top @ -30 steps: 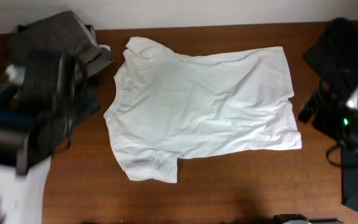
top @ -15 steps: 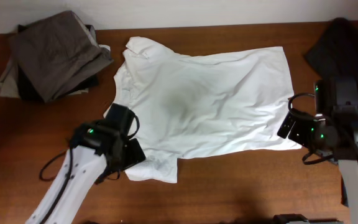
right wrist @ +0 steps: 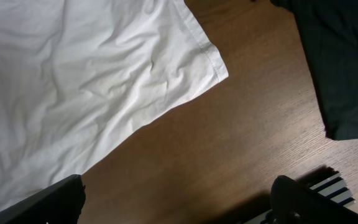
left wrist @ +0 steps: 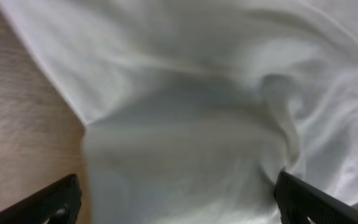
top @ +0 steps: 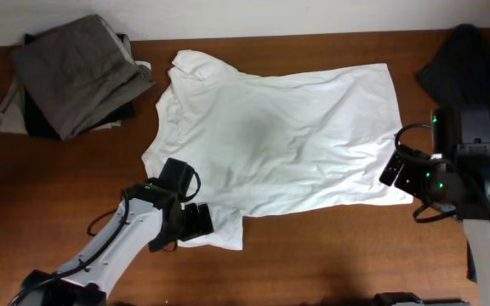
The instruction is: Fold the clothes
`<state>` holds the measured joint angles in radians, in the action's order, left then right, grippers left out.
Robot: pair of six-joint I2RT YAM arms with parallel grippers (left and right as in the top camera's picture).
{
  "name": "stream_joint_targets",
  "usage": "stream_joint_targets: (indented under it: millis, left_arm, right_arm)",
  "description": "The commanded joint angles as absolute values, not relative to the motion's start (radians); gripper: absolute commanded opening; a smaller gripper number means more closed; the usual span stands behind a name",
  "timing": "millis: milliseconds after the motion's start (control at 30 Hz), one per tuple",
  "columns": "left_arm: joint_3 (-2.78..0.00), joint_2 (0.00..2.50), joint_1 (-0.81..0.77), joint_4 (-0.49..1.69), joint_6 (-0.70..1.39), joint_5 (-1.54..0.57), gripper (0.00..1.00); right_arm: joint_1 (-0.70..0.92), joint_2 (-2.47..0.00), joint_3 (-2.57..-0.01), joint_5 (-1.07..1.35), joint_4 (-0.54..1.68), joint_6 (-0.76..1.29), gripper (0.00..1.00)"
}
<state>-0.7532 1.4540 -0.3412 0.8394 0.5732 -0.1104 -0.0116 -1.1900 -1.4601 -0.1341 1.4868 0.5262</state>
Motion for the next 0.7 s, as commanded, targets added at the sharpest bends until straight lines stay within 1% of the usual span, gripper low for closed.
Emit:
stream_joint_targets:
  millis: [0, 67, 100, 133, 167, 200, 233, 400, 433, 467, 500, 567, 600, 667]
  left_arm:
    - [-0.728, 1.461, -0.344, 0.801, 0.468, -0.154, 0.99]
    - [-0.728, 1.460, -0.344, 0.802, 0.452, -0.180, 0.99]
    - [-0.728, 1.460, -0.344, 0.812, 0.446, -0.213, 0.97]
    - [-0.728, 1.460, -0.344, 0.817, 0.446, -0.214, 0.89]
    - [-0.728, 1.460, -0.344, 0.822, 0.446, -0.213, 0.78]
    - [-0.728, 1.460, -0.344, 0.825, 0.446, -0.214, 0.72]
    - [-0.728, 1.460, -0.344, 0.831, 0.446, -0.214, 0.64]
    - [-0.728, 1.460, -0.344, 0.881, 0.447, -0.213, 0.63]
    - [-0.728, 1.460, -0.344, 0.886, 0.447, -0.213, 0.57]
    - [-0.728, 1.460, -0.344, 0.899, 0.447, -0.214, 0.45]
    - [-0.728, 1.460, -0.344, 0.916, 0.447, -0.214, 0.37]
    - [-0.728, 1.460, -0.344, 0.960, 0.456, -0.216, 0.29]
    - [-0.728, 1.459, -0.344, 0.973, 0.455, -0.222, 0.27]
    - [-0.728, 1.449, -0.344, 1.005, 0.455, -0.225, 0.10]
  right_arm:
    - [-0.013, -1.178, -1.455, -0.157, 1.482, 0.531, 0.99]
    - [-0.013, -1.178, -1.455, -0.158, 1.483, 0.531, 0.99]
    - [-0.013, -1.178, -1.455, -0.159, 1.481, 0.531, 0.99]
    - [-0.013, -1.178, -1.455, -0.159, 1.477, 0.531, 0.99]
    - [-0.013, -1.179, -1.455, -0.162, 1.471, 0.531, 0.99]
    - [-0.013, -1.180, -1.455, -0.164, 1.465, 0.531, 0.99]
    - [-0.014, -1.185, -1.455, -0.170, 1.459, 0.531, 0.99]
    - [-0.014, -1.222, -1.443, -0.215, 1.451, 0.532, 0.98]
    - [-0.014, -1.232, -1.437, -0.215, 1.445, 0.532, 0.99]
    - [-0.014, -1.242, -1.428, -0.215, 1.438, 0.537, 0.98]
    - [-0.014, -1.252, -1.415, -0.215, 1.432, 0.556, 0.99]
    - [-0.015, -1.266, -1.392, -0.224, 1.419, 0.566, 0.99]
    - [-0.020, -1.274, -1.380, -0.230, 1.415, 0.584, 0.99]
    - [-0.061, -1.292, -1.341, -0.229, 1.407, 0.631, 0.99]
